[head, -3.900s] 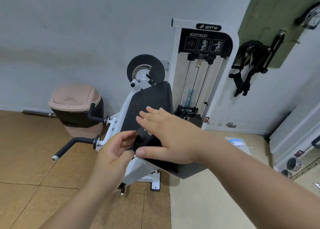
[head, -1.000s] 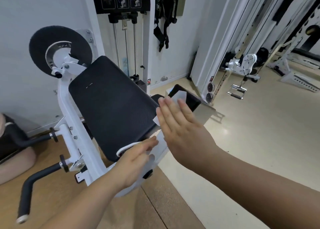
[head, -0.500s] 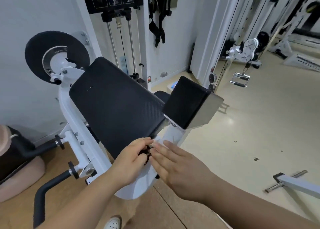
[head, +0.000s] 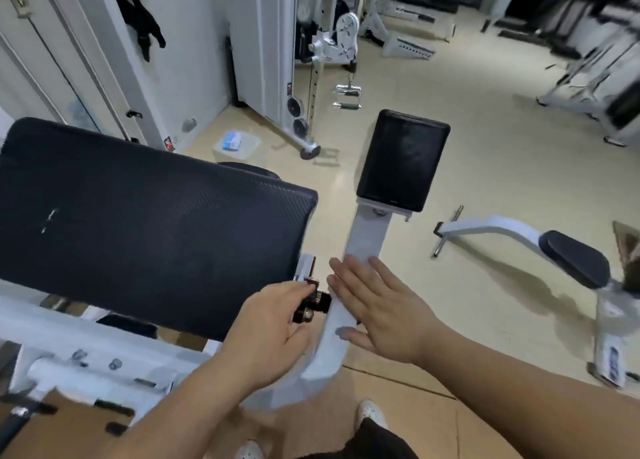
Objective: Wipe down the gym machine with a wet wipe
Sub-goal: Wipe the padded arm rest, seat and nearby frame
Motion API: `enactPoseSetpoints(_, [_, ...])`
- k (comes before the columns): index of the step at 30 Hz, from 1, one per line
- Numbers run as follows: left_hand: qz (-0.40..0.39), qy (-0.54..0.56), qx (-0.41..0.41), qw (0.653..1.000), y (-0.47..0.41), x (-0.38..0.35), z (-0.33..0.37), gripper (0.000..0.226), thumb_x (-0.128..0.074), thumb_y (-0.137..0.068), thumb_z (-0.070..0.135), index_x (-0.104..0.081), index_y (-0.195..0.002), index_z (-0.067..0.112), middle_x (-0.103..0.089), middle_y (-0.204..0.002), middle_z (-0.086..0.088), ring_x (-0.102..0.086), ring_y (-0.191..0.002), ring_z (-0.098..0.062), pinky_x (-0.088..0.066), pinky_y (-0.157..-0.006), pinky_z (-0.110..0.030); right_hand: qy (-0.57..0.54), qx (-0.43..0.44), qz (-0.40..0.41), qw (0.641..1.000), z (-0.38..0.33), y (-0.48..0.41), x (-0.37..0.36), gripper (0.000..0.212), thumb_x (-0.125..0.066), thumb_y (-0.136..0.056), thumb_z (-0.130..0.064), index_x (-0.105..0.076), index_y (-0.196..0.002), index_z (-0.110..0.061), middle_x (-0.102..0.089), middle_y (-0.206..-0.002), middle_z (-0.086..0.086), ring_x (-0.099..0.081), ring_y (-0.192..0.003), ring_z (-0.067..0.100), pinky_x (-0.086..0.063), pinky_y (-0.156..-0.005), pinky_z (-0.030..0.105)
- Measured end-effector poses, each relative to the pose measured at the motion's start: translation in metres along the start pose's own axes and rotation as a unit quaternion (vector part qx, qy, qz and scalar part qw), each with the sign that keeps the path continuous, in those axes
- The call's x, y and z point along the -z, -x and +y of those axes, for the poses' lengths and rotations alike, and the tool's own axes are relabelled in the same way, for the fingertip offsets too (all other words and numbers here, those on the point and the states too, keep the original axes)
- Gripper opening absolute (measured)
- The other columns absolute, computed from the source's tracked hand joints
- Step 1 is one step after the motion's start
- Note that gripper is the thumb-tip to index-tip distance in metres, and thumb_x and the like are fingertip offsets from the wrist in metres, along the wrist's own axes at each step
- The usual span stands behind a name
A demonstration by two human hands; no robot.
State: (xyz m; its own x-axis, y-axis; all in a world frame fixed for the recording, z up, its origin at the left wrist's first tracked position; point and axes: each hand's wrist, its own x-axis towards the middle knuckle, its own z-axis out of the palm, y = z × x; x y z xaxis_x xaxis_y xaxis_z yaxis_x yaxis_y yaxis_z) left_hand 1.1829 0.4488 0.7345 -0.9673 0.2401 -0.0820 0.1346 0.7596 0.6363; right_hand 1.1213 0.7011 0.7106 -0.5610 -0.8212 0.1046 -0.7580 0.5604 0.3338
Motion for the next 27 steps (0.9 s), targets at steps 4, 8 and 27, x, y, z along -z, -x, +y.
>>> enactPoseSetpoints(4, [-0.015,-0.054,-0.031,0.998,-0.008,-0.006,-0.002,0.064,-0.037,-0.085,0.043,-0.057,-0.141,0.021,-0.056,-0.137,0.009,-0.057,-0.117,-0.016,-0.044,-0.1,-0.028,0.044,0.004,-0.058,0.997,0.023,-0.008,0.016,0.086,-0.026,-0.104,-0.071,-0.007,-0.165,-0.013,0.004,-0.172,0.009,0.008,-0.159,0.028,0.005,-0.128,0.051])
enactPoseSetpoints(8, [-0.02,-0.07,-0.023,0.997,-0.012,-0.007,0.001,0.059,-0.055,-0.094,0.035,-0.045,-0.151,0.023,-0.048,-0.133,0.01,-0.053,-0.11,-0.015,-0.039,-0.086,-0.024,0.066,-0.092,-0.042,0.993,0.044,-0.031,0.04,0.091,-0.024,-0.102,-0.074,-0.006,-0.164,-0.01,0.006,-0.172,0.012,0.014,-0.159,0.029,0.007,-0.128,0.051])
enactPoseSetpoints(27, [0.021,-0.03,0.097,0.995,0.005,-0.031,0.021,0.076,-0.058,-0.087,0.039,-0.033,-0.158,0.032,-0.02,-0.159,0.03,-0.039,-0.14,-0.011,-0.042,-0.111,-0.035,-0.099,-0.096,0.109,0.984,0.023,-0.019,-0.005,0.096,-0.029,-0.1,-0.073,-0.014,-0.163,-0.002,0.0,-0.172,0.017,0.006,-0.159,0.032,0.003,-0.128,0.053])
